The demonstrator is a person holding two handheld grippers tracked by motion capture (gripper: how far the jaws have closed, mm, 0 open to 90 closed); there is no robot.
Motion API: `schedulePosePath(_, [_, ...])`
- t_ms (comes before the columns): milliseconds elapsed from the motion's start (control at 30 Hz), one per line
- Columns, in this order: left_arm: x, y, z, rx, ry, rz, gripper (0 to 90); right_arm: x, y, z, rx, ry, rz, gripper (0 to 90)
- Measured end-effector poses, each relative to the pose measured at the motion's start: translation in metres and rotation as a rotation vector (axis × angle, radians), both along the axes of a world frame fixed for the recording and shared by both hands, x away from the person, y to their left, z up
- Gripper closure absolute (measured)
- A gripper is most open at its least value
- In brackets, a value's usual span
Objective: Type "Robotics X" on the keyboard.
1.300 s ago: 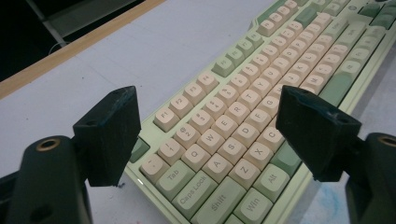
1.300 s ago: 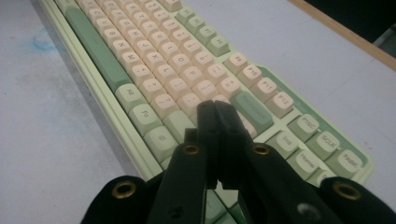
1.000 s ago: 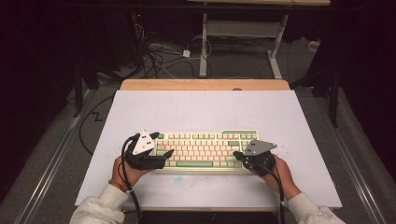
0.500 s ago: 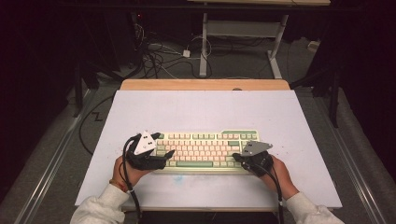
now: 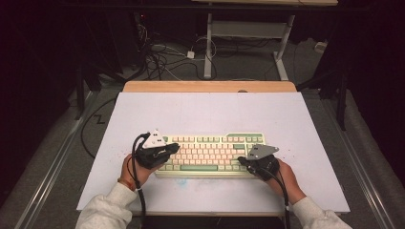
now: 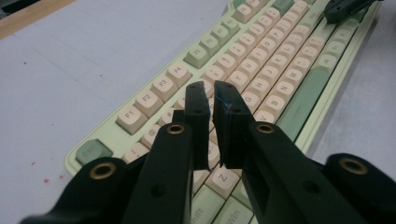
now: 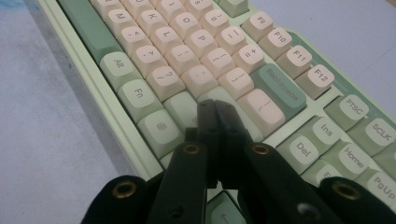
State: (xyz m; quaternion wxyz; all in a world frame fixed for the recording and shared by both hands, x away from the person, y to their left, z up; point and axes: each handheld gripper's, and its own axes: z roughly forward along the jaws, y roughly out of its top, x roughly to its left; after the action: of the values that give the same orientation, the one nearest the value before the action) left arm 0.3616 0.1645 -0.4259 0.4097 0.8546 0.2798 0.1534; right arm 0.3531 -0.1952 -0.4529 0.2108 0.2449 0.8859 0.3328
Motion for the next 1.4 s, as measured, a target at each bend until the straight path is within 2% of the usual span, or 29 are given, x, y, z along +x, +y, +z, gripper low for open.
schedulePosePath(33, [0.001, -0.002, 0.0, -0.001, 0.003, -0.008, 87.6, 0.0, 0.0, 0.0, 0.002, 0.001, -0.001, 90.0])
schedulePosePath(300, [0.012, -0.025, -0.004, 0.041, 0.035, -0.05, 87.7, 0.0, 0.0, 0.0, 0.001, -0.002, -0.002, 90.0])
schedulePosePath(567, [0.024, -0.036, -0.012, 0.079, 0.06, -0.051, 87.7, -0.001, 0.0, 0.0, -0.002, -0.003, -0.002, 90.0])
schedulePosePath(1067, [0.033, -0.046, -0.022, 0.133, 0.079, -0.043, 87.7, -0.001, 0.0, 0.0, -0.01, -0.008, 0.005, 90.0])
schedulePosePath(1400, [0.033, -0.046, -0.023, 0.146, 0.073, -0.035, 87.7, -0.001, 0.0, 0.0, -0.011, -0.009, 0.003, 90.0])
